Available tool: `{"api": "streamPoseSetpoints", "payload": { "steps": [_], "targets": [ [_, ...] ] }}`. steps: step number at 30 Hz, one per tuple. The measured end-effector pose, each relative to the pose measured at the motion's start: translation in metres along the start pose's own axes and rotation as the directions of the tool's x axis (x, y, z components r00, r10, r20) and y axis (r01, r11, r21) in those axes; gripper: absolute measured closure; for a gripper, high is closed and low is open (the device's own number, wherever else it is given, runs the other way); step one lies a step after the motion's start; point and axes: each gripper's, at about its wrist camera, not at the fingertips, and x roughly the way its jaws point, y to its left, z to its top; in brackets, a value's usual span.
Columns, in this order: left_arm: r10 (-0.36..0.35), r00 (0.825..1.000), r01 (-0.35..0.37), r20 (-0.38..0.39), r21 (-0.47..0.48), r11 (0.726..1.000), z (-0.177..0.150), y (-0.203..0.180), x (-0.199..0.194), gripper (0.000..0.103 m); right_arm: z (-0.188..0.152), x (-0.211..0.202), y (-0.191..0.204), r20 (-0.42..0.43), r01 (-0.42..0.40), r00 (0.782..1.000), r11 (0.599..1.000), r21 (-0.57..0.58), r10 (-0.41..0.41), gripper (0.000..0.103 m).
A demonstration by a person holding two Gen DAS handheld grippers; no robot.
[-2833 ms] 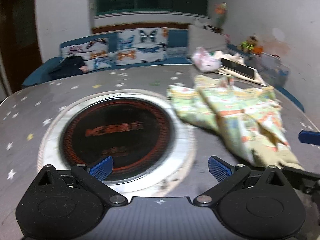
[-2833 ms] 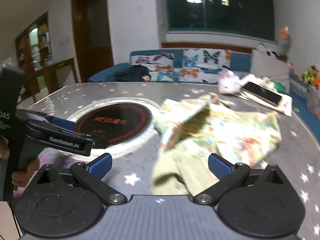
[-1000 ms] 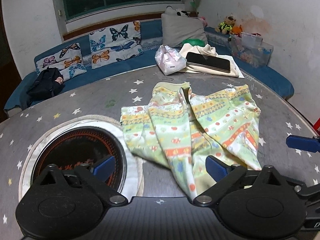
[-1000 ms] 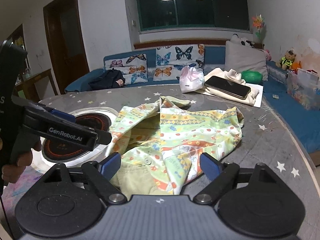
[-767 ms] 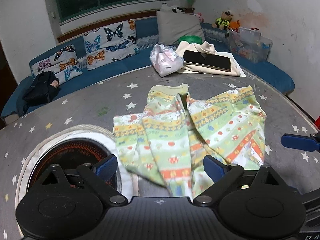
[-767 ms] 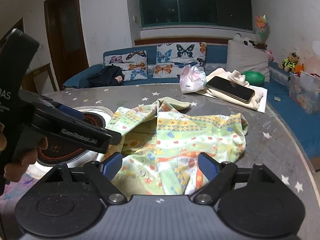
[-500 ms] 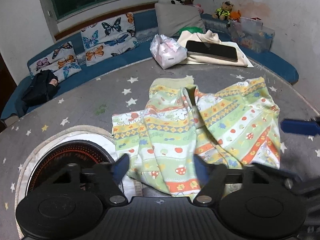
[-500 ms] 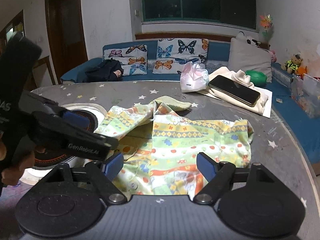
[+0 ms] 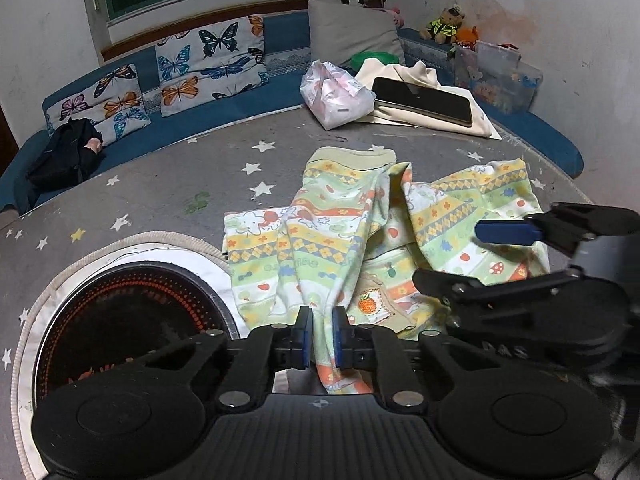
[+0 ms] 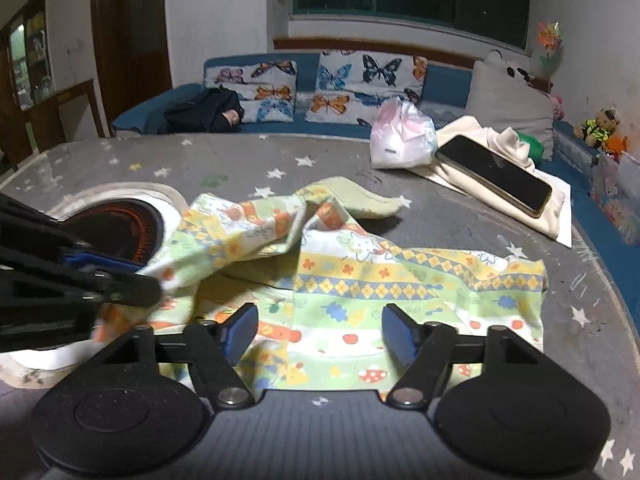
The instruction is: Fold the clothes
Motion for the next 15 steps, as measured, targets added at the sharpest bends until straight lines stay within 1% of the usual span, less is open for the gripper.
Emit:
{"api": "streamPoseSetpoints", "payload": {
  "steps": [4, 5, 6, 7, 8, 10, 13, 15],
  "targets": [
    [0.001, 1.000, -0.001, 0.004, -0.002, 1.000, -0.001, 0.003, -0.003, 0.093, -0.003, 0.007, 0.001, -0.012, 0.051, 0.999, 0.998, -0.025, -0.051, 0.051],
    [0.002, 1.000, -0.002, 0.006, -0.001, 1.000, -0.002, 0.003, -0.005, 0.093, -0.003, 0.006, 0.000, -0.012, 0.062, 0.998, 0.998, -0.026, -0.062, 0.052],
    [0.004, 1.000, -0.004, 0.007, -0.001, 1.000, -0.002, 0.004, -0.006, 0.093, -0.004, 0.005, -0.002, -0.012, 0.067, 0.998, 0.997, -0.025, -0.067, 0.058],
    [0.006, 1.000, -0.006, 0.008, -0.001, 1.000, -0.003, 0.005, -0.007, 0.094, -0.004, 0.003, -0.003, -0.012, 0.072, 0.997, 0.997, -0.023, -0.072, 0.067],
    [0.007, 1.000, -0.007, 0.009, -0.003, 1.000, -0.003, 0.005, -0.008, 0.094, -0.005, 0.002, -0.005, -0.011, 0.077, 0.997, 0.997, -0.022, -0.077, 0.071],
    [0.010, 1.000, -0.010, 0.012, -0.007, 1.000, -0.005, 0.007, -0.011, 0.095, -0.005, -0.001, -0.007, -0.011, 0.088, 0.996, 0.996, -0.020, -0.088, 0.087],
    [0.013, 1.000, -0.012, 0.013, -0.009, 1.000, -0.008, 0.008, -0.015, 0.095, -0.005, -0.008, -0.010, 0.000, 0.091, 0.996, 0.996, -0.019, -0.091, 0.088],
    [0.014, 1.000, -0.014, 0.014, -0.009, 1.000, -0.009, 0.008, -0.017, 0.095, -0.004, -0.012, -0.010, 0.013, 0.078, 0.997, 0.997, -0.019, -0.078, 0.086]
  ]
}}
